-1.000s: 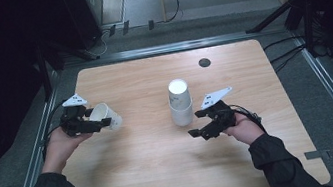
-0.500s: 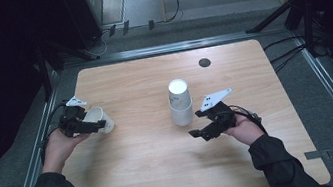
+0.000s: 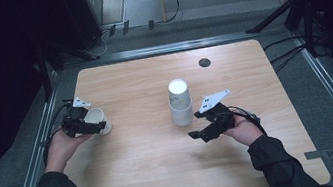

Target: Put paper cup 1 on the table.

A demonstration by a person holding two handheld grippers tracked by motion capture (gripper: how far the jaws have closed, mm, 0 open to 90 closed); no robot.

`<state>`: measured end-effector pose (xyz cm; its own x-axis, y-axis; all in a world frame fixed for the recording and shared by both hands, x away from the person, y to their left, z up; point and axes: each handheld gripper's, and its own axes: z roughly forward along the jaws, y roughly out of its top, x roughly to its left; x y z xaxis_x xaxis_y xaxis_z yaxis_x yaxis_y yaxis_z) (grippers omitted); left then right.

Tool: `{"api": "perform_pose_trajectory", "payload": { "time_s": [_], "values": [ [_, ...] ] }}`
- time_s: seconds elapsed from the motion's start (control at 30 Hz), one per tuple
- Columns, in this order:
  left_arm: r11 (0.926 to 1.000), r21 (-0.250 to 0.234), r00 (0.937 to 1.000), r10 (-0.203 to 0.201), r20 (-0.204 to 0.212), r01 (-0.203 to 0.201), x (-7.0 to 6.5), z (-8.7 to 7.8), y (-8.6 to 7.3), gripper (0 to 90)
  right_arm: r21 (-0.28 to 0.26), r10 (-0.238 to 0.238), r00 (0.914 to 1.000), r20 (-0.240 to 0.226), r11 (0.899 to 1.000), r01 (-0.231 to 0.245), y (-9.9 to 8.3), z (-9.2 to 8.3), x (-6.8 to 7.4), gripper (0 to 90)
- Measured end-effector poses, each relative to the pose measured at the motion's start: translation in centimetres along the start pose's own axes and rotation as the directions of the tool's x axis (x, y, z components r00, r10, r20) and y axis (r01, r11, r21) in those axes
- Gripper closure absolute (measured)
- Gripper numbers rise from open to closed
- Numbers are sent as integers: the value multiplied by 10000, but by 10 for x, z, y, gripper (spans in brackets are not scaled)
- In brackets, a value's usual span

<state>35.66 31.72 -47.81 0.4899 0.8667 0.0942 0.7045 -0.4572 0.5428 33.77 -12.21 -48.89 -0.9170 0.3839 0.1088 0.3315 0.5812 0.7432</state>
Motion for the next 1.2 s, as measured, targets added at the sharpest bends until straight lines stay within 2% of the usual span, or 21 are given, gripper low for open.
{"api": "perform_pose_trajectory", "payload": {
  "time_s": [0.1,0.47,0.83,1.07,1.13,1.2],
  "values": [
    [9999,114,9999,129,-2,-129,-2,2,0,222,20,-16,10000,8,10000,16,0,0,0,221],
    [9996,224,9998,178,-6,-178,-3,5,1,215,41,-26,10000,-26,10000,26,0,1,0,221],
    [9999,130,9984,48,565,-56,-1,5,1,200,127,-100,9999,19,9999,99,-1,2,-1,221],
    [9997,98,9963,-212,837,204,1,4,1,171,81,-14,10000,8,10000,14,0,0,-2,218],
    [9990,122,9944,-446,954,436,3,3,1,125,93,-3,10000,41,10000,3,0,0,-2,218],
    [9983,15,9927,-579,1057,581,5,1,1,122,55,-28,10000,52,10000,28,0,-1,-3,218]
  ]
}}
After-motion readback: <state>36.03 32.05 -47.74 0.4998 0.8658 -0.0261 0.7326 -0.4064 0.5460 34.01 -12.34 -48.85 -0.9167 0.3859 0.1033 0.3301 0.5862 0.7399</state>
